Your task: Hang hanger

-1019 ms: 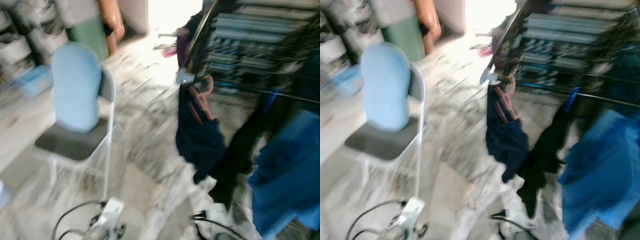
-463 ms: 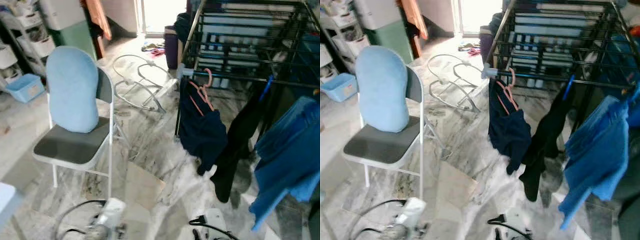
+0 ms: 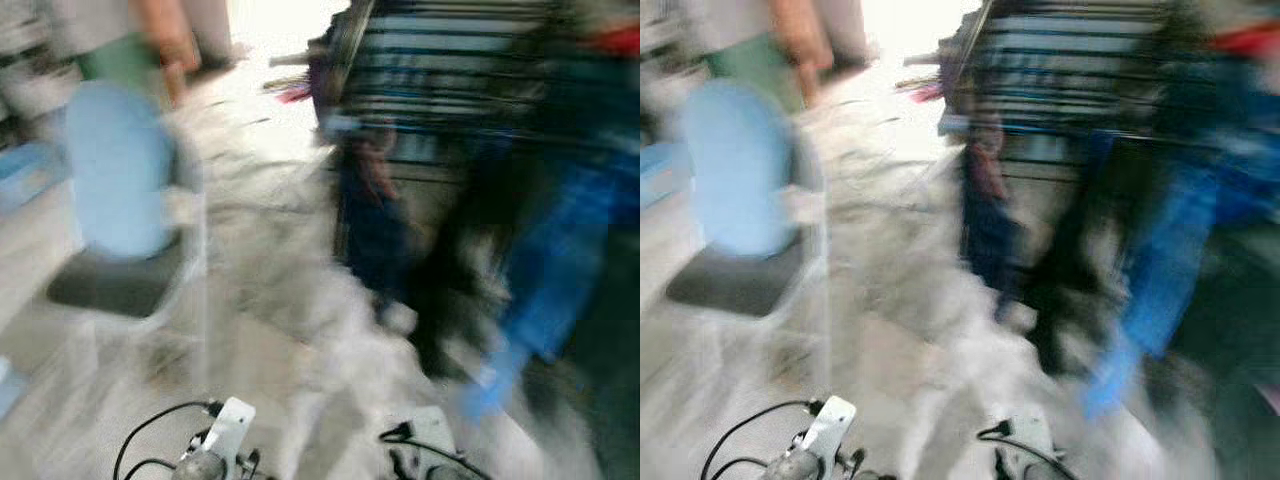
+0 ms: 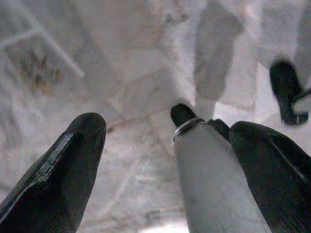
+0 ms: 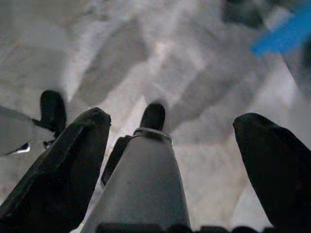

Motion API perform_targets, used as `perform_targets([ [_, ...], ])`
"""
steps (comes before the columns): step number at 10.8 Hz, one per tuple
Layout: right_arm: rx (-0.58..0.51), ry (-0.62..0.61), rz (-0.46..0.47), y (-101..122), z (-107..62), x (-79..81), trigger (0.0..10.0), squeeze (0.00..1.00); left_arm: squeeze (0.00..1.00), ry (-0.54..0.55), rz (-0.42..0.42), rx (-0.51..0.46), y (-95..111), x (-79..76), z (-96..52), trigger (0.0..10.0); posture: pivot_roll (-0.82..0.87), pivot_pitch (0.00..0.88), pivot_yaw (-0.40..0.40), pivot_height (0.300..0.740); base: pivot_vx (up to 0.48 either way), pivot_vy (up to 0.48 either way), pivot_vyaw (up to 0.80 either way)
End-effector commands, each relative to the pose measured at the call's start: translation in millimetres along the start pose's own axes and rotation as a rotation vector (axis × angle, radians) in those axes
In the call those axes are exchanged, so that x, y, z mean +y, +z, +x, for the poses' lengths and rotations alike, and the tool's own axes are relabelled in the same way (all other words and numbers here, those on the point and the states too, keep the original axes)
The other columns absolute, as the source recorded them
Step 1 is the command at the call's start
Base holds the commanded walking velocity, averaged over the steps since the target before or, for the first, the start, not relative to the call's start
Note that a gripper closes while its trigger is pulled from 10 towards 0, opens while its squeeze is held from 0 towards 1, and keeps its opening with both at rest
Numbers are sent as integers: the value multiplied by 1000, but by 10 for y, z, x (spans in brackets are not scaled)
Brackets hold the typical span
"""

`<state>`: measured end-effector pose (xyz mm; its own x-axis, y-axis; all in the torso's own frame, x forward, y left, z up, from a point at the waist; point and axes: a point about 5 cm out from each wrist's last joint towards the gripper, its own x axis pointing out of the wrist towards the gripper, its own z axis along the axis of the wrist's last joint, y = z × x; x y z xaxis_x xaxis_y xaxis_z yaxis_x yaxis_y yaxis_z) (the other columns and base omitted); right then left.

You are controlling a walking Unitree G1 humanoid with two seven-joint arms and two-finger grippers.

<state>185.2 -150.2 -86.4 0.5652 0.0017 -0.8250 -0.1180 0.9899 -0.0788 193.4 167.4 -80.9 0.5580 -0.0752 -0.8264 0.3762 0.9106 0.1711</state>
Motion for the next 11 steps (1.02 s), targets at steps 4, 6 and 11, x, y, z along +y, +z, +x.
perform_targets([
  [4,32,7,4,-77,-10,24,10000,0,0,-4,19,0,23,-17,6,10000,-93,91,47,740,-343,0,-361],
  [6,33,8,3,-77,-10,12,10000,0,0,-4,28,-1,33,-24,9,10000,-96,92,47,740,-313,0,0],
  [11,37,14,-8,-71,-8,-12,10000,0,0,31,-32,10,22,-26,10,10000,-93,84,44,740,-189,0,0],
])
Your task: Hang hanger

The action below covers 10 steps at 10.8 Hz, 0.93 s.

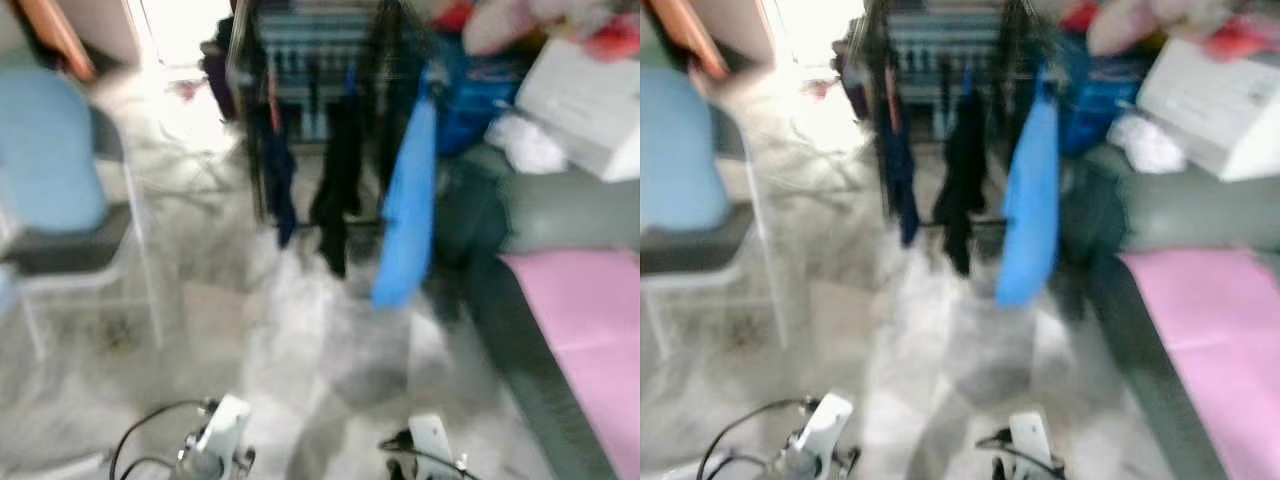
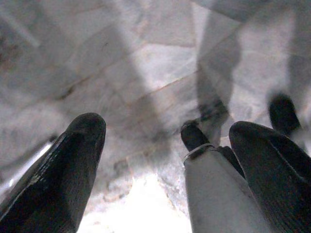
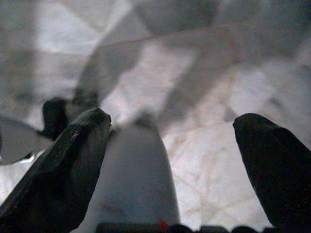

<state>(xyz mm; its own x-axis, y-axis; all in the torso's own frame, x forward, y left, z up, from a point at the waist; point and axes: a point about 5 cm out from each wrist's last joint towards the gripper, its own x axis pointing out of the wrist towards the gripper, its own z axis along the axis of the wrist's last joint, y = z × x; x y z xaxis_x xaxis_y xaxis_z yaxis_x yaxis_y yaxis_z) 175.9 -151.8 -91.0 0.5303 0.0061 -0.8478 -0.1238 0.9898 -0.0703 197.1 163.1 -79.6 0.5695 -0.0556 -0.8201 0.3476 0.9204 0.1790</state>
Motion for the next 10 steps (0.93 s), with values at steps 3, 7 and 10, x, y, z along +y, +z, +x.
perform_targets([
  [3,-5,15,-34,42,6,-16,10000,0,0,22,-3,16,-25,9,-2,10000,-80,86,33,740,0,0,0],
  [7,6,31,-46,0,1,13,10000,0,0,28,16,33,-59,27,-7,10000,-74,114,33,740,0,0,0],
  [10,28,54,-72,-76,-10,61,10000,0,0,22,38,44,-88,38,-13,10000,-59,149,41,740,0,0,0],
])
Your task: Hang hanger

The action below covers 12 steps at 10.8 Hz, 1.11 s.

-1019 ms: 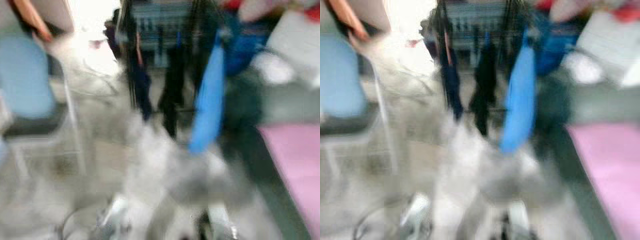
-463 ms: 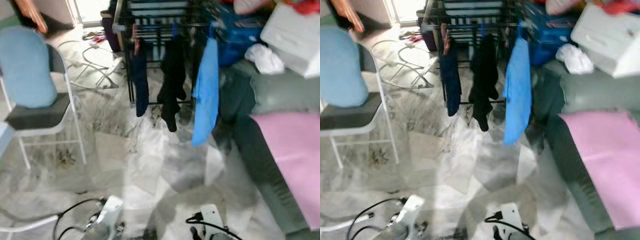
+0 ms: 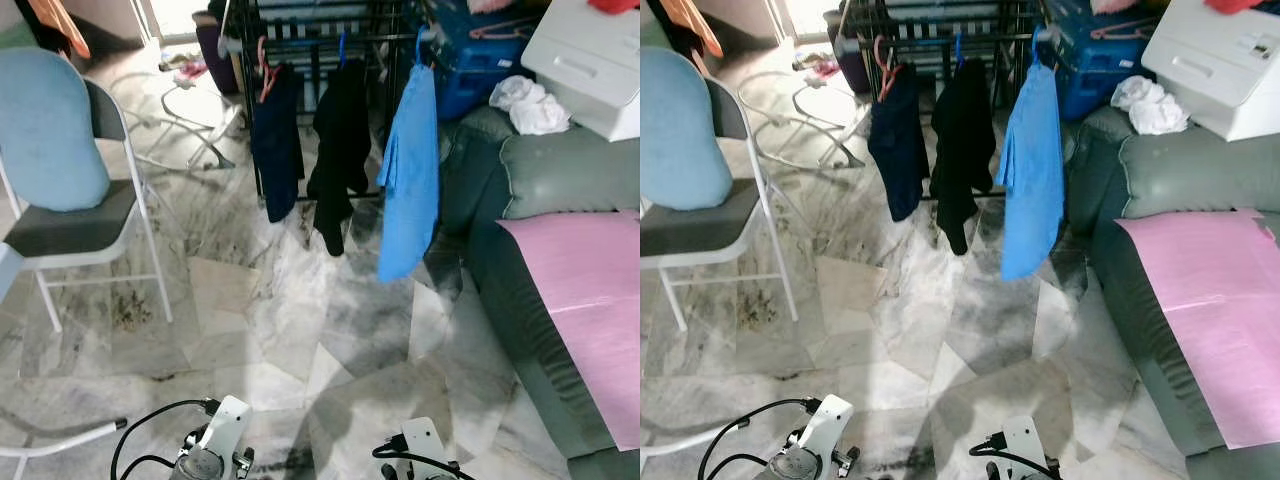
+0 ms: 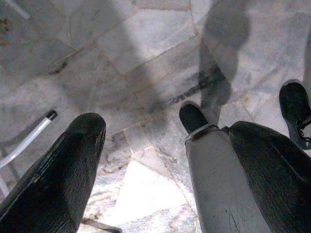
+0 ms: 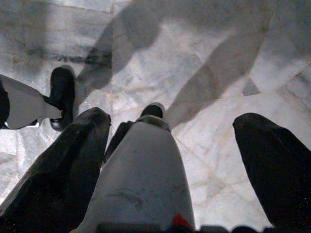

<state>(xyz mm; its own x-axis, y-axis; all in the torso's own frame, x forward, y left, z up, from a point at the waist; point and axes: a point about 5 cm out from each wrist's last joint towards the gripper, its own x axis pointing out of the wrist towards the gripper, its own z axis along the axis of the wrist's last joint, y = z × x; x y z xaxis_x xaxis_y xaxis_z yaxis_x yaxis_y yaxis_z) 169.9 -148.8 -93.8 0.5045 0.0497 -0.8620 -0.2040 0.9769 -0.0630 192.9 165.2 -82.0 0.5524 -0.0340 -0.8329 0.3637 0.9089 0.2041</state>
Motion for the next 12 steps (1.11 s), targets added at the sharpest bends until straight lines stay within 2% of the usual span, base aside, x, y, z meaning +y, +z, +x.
perform_targets([
  [1,6,10,-14,-5,1,23,10000,0,0,11,8,17,-36,37,-6,10000,-57,148,42,740,0,0,0],
  [4,-15,7,9,16,1,12,10000,0,0,39,-13,6,-22,41,-5,10000,-61,138,43,740,0,0,0],
  [5,-28,0,73,14,-2,8,10000,0,0,73,-100,4,-41,41,-8,10000,-64,136,42,740,0,0,0],
  [6,-36,4,96,17,-3,8,10000,0,0,70,-86,1,-33,38,-7,10000,-69,135,40,740,0,0,0],
  [7,-42,14,49,32,-2,5,10000,0,0,61,-61,0,-24,32,-5,10000,-73,133,41,740,0,0,0],
  [8,-50,18,-4,50,-2,-1,10000,0,0,60,-62,0,-22,26,-5,10000,-73,131,41,740,0,0,800],
  [12,-41,12,-14,45,-1,-17,10000,0,0,57,-59,-2,-10,17,-2,10000,-76,128,41,740,0,0,800],
])
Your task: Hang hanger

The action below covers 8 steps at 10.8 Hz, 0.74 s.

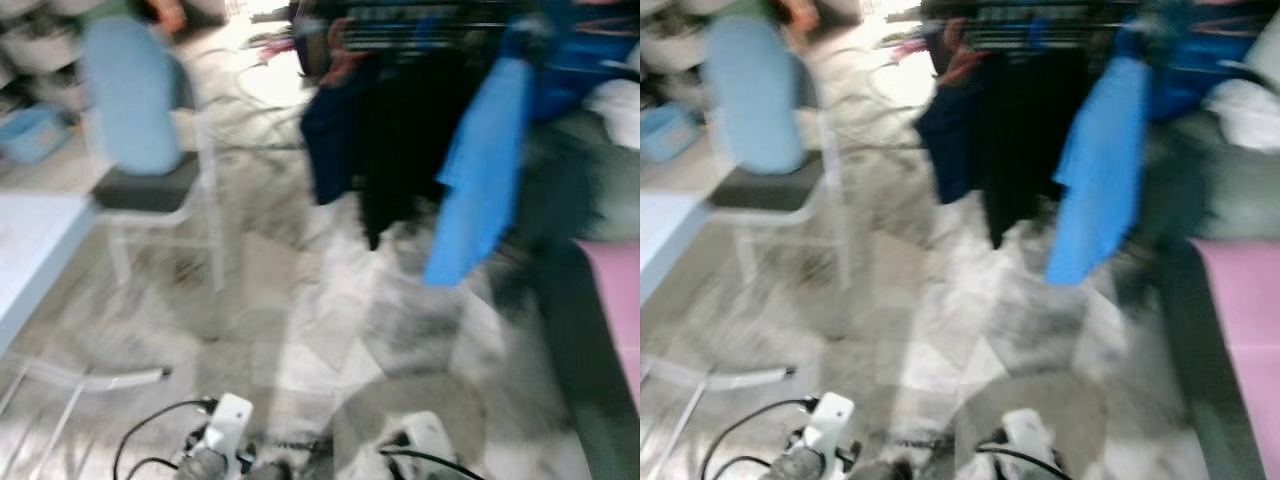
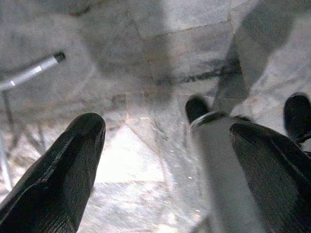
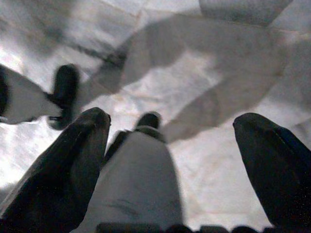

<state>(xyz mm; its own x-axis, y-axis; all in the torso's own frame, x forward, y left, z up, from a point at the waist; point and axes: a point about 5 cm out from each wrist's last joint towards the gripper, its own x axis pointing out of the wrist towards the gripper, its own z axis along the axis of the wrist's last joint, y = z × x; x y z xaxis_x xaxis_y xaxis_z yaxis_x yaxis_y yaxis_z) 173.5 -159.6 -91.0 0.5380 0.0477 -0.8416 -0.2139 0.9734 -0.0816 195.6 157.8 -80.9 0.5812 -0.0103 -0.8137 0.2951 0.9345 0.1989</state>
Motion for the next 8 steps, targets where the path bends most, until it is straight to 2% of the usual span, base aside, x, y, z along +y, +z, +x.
perform_targets([
  [1,-3,18,8,24,9,93,10000,0,0,26,5,20,-58,77,-9,10000,-79,128,41,740,0,0,800],
  [3,-2,3,65,13,7,87,10000,0,0,38,-45,25,-71,75,-10,10000,-82,126,41,740,0,0,0],
  [5,0,-31,162,-10,4,76,10000,0,0,53,-91,29,-81,74,-12,10000,-84,122,42,740,0,0,0],
  [6,3,-43,202,-22,2,74,10000,0,0,78,-139,38,-101,78,-15,10000,-84,122,42,740,0,0,0],
  [8,5,-54,241,-34,0,82,10000,0,0,99,-172,43,-120,87,-19,10000,-83,117,46,740,0,0,0],
])
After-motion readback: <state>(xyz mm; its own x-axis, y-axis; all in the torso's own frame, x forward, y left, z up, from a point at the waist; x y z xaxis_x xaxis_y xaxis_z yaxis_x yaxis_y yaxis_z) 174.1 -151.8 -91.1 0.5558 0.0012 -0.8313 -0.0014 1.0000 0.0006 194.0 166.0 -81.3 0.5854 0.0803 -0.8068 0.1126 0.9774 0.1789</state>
